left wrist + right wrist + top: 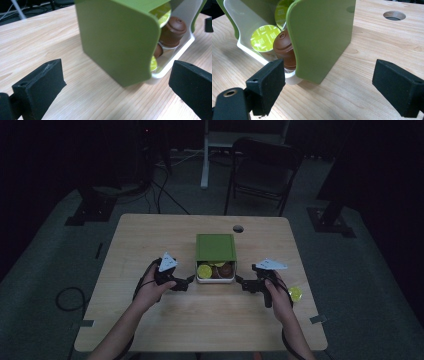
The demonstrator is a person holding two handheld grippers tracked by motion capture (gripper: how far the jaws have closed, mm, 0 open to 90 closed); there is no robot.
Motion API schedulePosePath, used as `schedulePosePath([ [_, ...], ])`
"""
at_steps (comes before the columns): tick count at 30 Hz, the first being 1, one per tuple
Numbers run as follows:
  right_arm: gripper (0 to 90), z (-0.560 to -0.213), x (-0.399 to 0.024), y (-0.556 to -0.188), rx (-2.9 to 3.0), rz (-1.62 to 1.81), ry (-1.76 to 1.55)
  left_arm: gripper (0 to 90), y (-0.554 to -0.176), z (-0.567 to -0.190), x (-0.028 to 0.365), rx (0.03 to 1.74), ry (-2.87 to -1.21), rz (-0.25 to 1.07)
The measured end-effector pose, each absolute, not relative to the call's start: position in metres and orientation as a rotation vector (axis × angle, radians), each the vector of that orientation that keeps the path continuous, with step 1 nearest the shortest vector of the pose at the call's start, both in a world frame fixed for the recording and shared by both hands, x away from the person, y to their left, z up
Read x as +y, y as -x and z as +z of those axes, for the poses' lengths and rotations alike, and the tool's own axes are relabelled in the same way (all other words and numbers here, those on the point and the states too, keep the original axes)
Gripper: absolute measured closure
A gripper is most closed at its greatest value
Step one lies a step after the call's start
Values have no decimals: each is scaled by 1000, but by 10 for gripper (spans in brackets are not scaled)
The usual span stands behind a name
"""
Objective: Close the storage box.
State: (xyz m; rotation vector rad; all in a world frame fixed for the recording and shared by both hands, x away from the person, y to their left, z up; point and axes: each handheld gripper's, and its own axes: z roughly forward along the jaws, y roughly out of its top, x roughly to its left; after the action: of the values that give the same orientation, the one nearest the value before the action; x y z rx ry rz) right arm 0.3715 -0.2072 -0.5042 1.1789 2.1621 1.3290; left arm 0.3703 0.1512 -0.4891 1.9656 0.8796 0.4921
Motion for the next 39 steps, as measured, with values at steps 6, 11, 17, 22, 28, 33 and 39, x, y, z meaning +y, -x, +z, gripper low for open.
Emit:
schedulePosePath([
  [6,109,-507,-209,-366,2168,1313,-1181,1,-366,-494,164,903,-1963,481],
  [11,109,-510,-211,-362,2164,1286,-1195,1,-363,-497,174,926,-1964,489],
  [17,109,-514,-217,-352,2180,1252,-1195,1,-355,-502,187,973,-1959,512],
  [22,109,-517,-222,-344,2174,1242,-1213,1,-349,-508,195,1006,-1966,513],
  [28,109,-523,-227,-334,2180,1230,-1231,1,-342,-512,207,1049,-1965,511],
  [33,109,-527,-230,-326,2181,1203,-1234,1,-335,-517,217,1093,-1958,496],
  [39,109,-529,-234,-318,2188,1187,-1245,1,-328,-521,231,1159,-1943,509],
])
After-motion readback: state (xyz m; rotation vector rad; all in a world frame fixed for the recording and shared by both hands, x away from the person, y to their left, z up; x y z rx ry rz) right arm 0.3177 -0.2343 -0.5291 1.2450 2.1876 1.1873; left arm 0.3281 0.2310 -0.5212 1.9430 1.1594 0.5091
